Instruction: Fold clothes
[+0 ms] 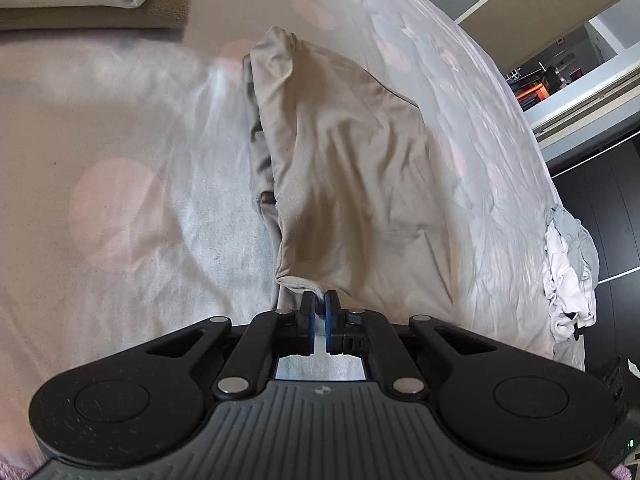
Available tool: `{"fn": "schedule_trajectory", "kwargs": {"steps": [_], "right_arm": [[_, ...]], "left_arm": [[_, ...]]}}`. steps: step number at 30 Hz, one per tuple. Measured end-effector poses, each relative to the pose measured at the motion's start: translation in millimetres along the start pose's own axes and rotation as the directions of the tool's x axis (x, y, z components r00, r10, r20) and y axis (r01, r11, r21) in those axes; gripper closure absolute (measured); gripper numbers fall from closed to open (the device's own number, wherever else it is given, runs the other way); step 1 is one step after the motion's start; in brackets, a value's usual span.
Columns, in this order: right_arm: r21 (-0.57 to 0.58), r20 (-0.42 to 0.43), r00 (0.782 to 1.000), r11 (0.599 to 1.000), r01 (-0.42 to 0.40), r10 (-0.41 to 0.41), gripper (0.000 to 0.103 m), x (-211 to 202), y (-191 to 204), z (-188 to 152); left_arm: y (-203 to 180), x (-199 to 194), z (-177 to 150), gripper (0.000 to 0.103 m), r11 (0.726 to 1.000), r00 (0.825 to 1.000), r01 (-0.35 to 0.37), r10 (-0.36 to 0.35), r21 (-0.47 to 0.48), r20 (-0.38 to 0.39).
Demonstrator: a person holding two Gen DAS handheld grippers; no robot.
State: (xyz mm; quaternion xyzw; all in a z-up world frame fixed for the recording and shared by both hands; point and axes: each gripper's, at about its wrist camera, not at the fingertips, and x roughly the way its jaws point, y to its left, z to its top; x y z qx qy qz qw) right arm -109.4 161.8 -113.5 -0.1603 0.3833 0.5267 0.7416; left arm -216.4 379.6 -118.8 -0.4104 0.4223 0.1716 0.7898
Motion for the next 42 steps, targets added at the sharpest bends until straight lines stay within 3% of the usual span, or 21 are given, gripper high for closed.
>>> {"fn": "schedule_trajectory", "kwargs": {"steps": [4,8,14,15,16,19,21,22,24,27,29,31,32,33,37,42], "right_arm": [[-0.139,0.041,0.998,0.990,-0.034,0.040,0.082,6,30,6],[-0.268,0.105,0.993,0.963,-0.023,0.053,0.067,9,51,16],[-0.384,0.085,0.995,0.923,-0.023,0.060,0.072,37,66,24],[-0.387,0.080,0.995,0.922,-0.029,0.065,0.078,41,67,24],[-0.380,0.082,0.994,0.924,-0.032,0.068,0.094,43,67,23],[-0.342,0.090,0.994,0.939,-0.028,0.062,0.098,45,61,21],[-0.293,0.096,0.993,0.956,-0.031,0.061,0.099,43,54,22],[-0.263,0.099,0.993,0.964,-0.034,0.062,0.099,42,50,23],[-0.203,0.106,0.992,0.978,-0.040,0.062,0.099,40,41,25],[-0.132,0.114,0.991,0.990,-0.052,0.068,0.099,38,31,28],[-0.109,0.115,0.991,0.992,-0.057,0.070,0.099,39,30,27],[-0.089,0.115,0.991,0.994,-0.060,0.070,0.099,39,28,26],[-0.081,0.116,0.991,0.995,-0.061,0.071,0.099,39,27,26],[-0.075,0.121,0.990,0.995,-0.065,0.074,0.099,38,26,25],[-0.076,0.153,0.983,0.993,-0.090,0.101,0.099,32,27,25],[-0.165,0.133,0.980,0.979,-0.123,0.146,0.099,34,43,21]], "left_arm": [[-1,-1,0,0.101,1.000,1.000,0.010,-0.010,0.009,0.001],[0,-1,1,0.101,1.000,1.000,0.023,-0.023,0.012,-0.003],[-1,1,1,0.101,0.999,1.000,0.030,-0.030,0.020,-0.010],[-1,2,1,0.101,0.999,1.000,0.028,-0.028,0.020,-0.012],[-1,2,1,0.100,0.999,1.000,0.026,-0.026,0.022,-0.014],[-1,-2,1,0.095,1.000,1.000,0.015,-0.016,0.022,0.006],[1,-7,1,0.073,1.000,0.999,0.005,-0.005,0.009,0.032],[2,-8,1,0.070,1.000,0.999,-0.004,0.004,0.000,0.039],[4,-7,2,0.068,1.000,0.999,-0.027,0.028,-0.011,0.033],[0,8,2,0.068,0.997,0.996,-0.076,0.076,0.018,-0.038],[-3,22,2,0.068,0.992,0.989,-0.117,0.121,0.047,-0.087],[-2,31,3,0.079,0.989,0.984,-0.142,0.145,0.042,-0.103],[0,33,4,0.093,0.989,0.983,-0.146,0.148,0.033,-0.105],[0,33,3,0.100,0.989,0.984,-0.143,0.145,0.030,-0.107],[-5,27,-4,0.101,0.988,0.983,-0.138,0.145,0.068,-0.115],[3,22,-3,0.101,0.988,0.980,-0.155,0.157,0.028,-0.124]]}}
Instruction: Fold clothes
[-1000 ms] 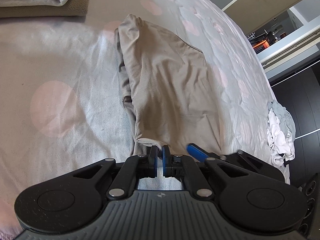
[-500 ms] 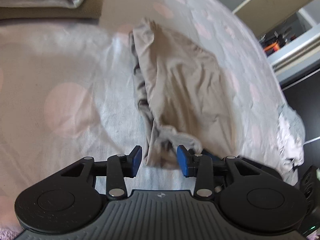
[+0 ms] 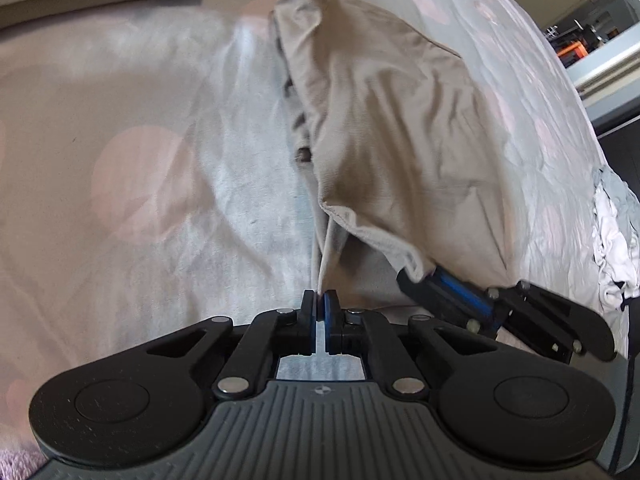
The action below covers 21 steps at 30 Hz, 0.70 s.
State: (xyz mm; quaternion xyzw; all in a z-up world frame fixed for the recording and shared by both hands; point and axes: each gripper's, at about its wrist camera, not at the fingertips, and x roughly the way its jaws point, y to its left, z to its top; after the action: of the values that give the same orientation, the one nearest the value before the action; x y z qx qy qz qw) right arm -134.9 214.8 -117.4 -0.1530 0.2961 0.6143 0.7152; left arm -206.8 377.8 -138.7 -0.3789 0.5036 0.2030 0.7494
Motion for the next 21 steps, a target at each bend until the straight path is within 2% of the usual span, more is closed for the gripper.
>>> {"fn": "schedule_trajectory", "kwargs": {"steps": [7,10,13,14,16,18,19,21], "right_arm": [[-0.030,-0.076,0.996,0.999,-0.040,0.038,0.098,21,9,-8],[-0.034,-0.103,0.993,0.998,-0.054,0.051,0.093,29,11,-11],[-0.021,-0.106,0.992,0.997,-0.073,0.071,0.081,24,11,-12],[-0.015,-0.105,0.991,0.997,-0.081,0.079,0.079,22,10,-12],[0.006,-0.089,0.994,0.998,-0.068,0.068,0.079,12,6,-10],[0.034,-0.063,0.997,0.999,-0.037,0.040,0.079,1,0,-8],[0.052,-0.042,0.999,0.999,-0.013,0.015,0.079,-6,-6,-5],[0.091,-0.002,0.999,0.995,0.034,-0.034,0.079,-18,-18,1]], "left_arm": [[12,-11,-2,0.102,0.998,0.999,-0.012,0.014,-0.068,0.034],[18,-19,-1,0.102,0.995,0.997,0.023,-0.015,-0.096,0.077],[16,-24,0,0.102,0.995,0.991,0.035,-0.023,-0.090,0.132],[15,-26,0,0.101,0.996,0.988,0.039,-0.026,-0.086,0.152],[13,-32,2,0.096,0.995,0.980,0.046,-0.028,-0.085,0.199],[14,-37,4,0.084,0.995,0.967,0.050,-0.025,-0.091,0.252],[13,-40,6,0.082,0.995,0.960,0.046,-0.018,-0.093,0.278],[10,-42,13,0.070,0.995,0.948,0.033,-0.003,-0.089,0.319]]}}
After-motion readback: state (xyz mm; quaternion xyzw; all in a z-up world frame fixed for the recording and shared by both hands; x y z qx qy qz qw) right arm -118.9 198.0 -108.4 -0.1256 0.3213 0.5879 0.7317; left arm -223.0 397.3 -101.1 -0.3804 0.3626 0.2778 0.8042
